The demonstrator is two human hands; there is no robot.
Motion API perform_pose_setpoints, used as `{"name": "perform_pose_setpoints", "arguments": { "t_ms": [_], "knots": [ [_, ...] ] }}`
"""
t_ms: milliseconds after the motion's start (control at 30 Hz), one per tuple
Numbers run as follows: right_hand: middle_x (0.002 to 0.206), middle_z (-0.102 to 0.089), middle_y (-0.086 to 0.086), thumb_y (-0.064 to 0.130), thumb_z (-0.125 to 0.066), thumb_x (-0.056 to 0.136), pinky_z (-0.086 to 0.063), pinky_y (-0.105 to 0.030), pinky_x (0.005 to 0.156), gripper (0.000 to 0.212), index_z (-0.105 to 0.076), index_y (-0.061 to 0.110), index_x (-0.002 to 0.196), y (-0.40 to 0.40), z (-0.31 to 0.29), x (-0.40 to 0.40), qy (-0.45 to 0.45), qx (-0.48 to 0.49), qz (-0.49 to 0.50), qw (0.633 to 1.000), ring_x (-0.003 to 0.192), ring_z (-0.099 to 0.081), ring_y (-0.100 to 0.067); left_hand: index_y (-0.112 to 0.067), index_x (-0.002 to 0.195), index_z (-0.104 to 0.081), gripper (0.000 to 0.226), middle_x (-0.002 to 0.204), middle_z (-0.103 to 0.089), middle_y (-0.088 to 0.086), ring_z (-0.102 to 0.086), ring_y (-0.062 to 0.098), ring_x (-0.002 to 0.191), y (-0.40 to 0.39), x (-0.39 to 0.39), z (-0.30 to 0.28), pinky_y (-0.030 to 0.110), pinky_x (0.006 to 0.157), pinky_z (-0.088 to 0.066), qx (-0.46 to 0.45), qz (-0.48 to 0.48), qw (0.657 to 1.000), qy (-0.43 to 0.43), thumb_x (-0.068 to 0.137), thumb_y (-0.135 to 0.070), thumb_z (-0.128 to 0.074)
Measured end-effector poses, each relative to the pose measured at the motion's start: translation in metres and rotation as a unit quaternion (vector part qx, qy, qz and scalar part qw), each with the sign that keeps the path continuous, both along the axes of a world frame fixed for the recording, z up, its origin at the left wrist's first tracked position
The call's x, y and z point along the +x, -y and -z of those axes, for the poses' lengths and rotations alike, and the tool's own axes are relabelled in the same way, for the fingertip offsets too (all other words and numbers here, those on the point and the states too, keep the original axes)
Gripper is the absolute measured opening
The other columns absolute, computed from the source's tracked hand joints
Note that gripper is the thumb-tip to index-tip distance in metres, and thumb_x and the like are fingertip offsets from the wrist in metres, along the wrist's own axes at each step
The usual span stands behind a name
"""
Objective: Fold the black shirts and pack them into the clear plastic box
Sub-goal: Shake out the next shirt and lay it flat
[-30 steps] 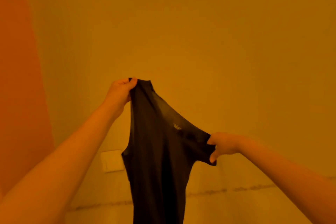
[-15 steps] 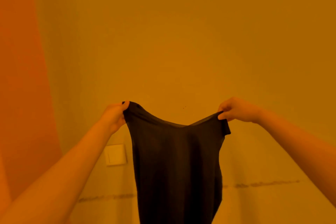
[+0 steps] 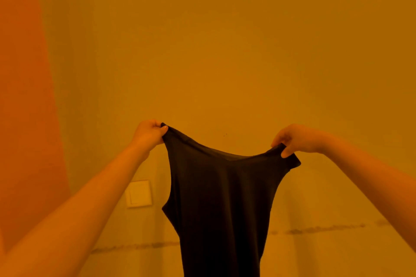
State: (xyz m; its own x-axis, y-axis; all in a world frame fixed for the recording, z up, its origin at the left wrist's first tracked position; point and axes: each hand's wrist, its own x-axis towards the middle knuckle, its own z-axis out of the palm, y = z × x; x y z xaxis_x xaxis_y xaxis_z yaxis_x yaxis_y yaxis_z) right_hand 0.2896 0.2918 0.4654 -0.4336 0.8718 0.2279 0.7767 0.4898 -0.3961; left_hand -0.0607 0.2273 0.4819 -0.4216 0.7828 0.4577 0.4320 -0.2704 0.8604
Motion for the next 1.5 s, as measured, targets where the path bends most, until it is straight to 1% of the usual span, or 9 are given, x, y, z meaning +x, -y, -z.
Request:
{"name": "perform_pose_setpoints", "arguments": {
  "t_ms": [167, 500, 633, 800, 967, 1033, 1200, 1333, 1500],
  "knots": [
    [0.074, -0.060, 0.009, 0.006, -0.070, 0.078, -0.041, -0.018, 0.065, 0.020, -0.064, 0.024, 0.073, 0.002, 0.004, 0.001, 0.084, -0.042, 0.011, 0.995, 0.074, -0.055, -0.007, -0.008, 0.075, -0.047, 0.023, 0.078, -0.050, 0.006, -0.051, 0.015, 0.073, -0.005, 0.009, 0.002, 0.025, 0.061, -0.043, -0.013, 0.083, 0.986, 0.144, 0.097, -0.005, -0.044],
    [0.053, -0.053, 0.007, -0.005, -0.067, 0.079, -0.045, -0.019, 0.055, 0.018, -0.057, 0.008, 0.070, 0.000, 0.018, 0.010, -0.197, -0.071, -0.045, 0.977, 0.054, -0.054, -0.005, -0.013, 0.084, -0.049, 0.018, 0.085, -0.055, 0.006, -0.055, 0.014, 0.076, -0.001, 0.006, -0.001, 0.024, 0.063, -0.045, 0.059, 0.136, 0.969, 0.198, 0.096, 0.000, -0.044],
    [0.070, -0.064, 0.002, -0.005, -0.068, 0.077, -0.044, -0.021, 0.067, 0.020, -0.067, 0.015, 0.076, -0.002, 0.014, 0.015, -0.176, -0.038, -0.045, 0.983, 0.070, -0.059, -0.009, -0.022, 0.093, -0.053, 0.028, 0.078, -0.056, 0.010, -0.056, 0.019, 0.072, 0.007, 0.003, 0.007, 0.017, 0.056, -0.050, 0.053, 0.111, 0.992, 0.003, 0.090, 0.005, -0.052],
    [0.080, -0.066, 0.003, -0.003, -0.069, 0.076, -0.043, -0.022, 0.072, 0.024, -0.069, 0.021, 0.077, -0.002, 0.011, 0.021, -0.128, -0.029, -0.023, 0.991, 0.081, -0.058, -0.011, -0.019, 0.100, -0.066, 0.023, 0.071, -0.051, 0.006, -0.051, 0.010, 0.066, 0.015, -0.007, 0.009, 0.019, 0.061, -0.042, -0.039, 0.096, 0.977, -0.186, 0.084, -0.003, -0.064],
    [0.075, -0.065, 0.003, -0.003, -0.068, 0.077, -0.042, -0.019, 0.067, 0.023, -0.068, 0.020, 0.074, -0.001, 0.010, 0.021, -0.091, -0.036, -0.012, 0.995, 0.076, -0.059, -0.009, -0.011, 0.103, -0.071, 0.019, 0.099, -0.068, 0.007, -0.054, 0.011, 0.085, 0.010, 0.000, 0.016, 0.019, 0.059, -0.035, -0.136, 0.004, 0.881, -0.453, 0.085, -0.013, -0.065],
    [0.073, -0.065, 0.003, -0.002, -0.069, 0.077, -0.043, -0.021, 0.067, 0.023, -0.067, 0.020, 0.070, -0.001, 0.010, 0.022, -0.078, -0.031, -0.009, 0.996, 0.076, -0.059, -0.012, -0.008, 0.097, -0.072, 0.015, 0.097, -0.069, 0.009, -0.054, 0.012, 0.081, 0.008, 0.006, 0.019, 0.022, 0.057, -0.033, -0.136, -0.034, 0.865, -0.481, 0.087, -0.014, -0.062],
    [0.062, -0.057, 0.003, 0.000, -0.070, 0.077, -0.039, -0.023, 0.064, 0.020, -0.062, 0.013, 0.064, -0.003, 0.007, 0.040, -0.107, -0.034, -0.005, 0.994, 0.065, -0.052, -0.011, -0.007, 0.092, -0.068, 0.009, 0.084, -0.058, 0.005, -0.052, 0.017, 0.082, -0.002, 0.019, 0.024, 0.025, 0.064, -0.036, -0.062, -0.066, 0.964, -0.250, 0.089, -0.012, -0.061],
    [0.057, -0.061, 0.006, -0.003, -0.064, 0.081, -0.044, -0.016, 0.056, 0.016, -0.061, 0.006, 0.068, -0.006, 0.009, 0.059, -0.236, -0.099, -0.029, 0.966, 0.061, -0.057, -0.010, -0.012, 0.074, -0.055, 0.022, 0.077, -0.055, 0.006, -0.052, 0.015, 0.071, -0.005, 0.030, 0.027, 0.023, 0.066, -0.042, -0.072, 0.062, 0.995, 0.015, 0.094, -0.006, -0.049],
    [0.062, -0.067, -0.001, -0.007, -0.061, 0.081, -0.050, -0.020, 0.055, 0.012, -0.065, 0.003, 0.077, -0.016, 0.013, 0.080, -0.270, -0.124, -0.020, 0.955, 0.060, -0.063, -0.013, -0.008, 0.078, -0.061, 0.018, 0.071, -0.063, 0.002, -0.063, 0.002, 0.058, -0.001, 0.048, 0.031, 0.013, 0.058, -0.052, -0.083, 0.131, 0.988, -0.019, 0.090, 0.002, -0.053]
  ]
}}
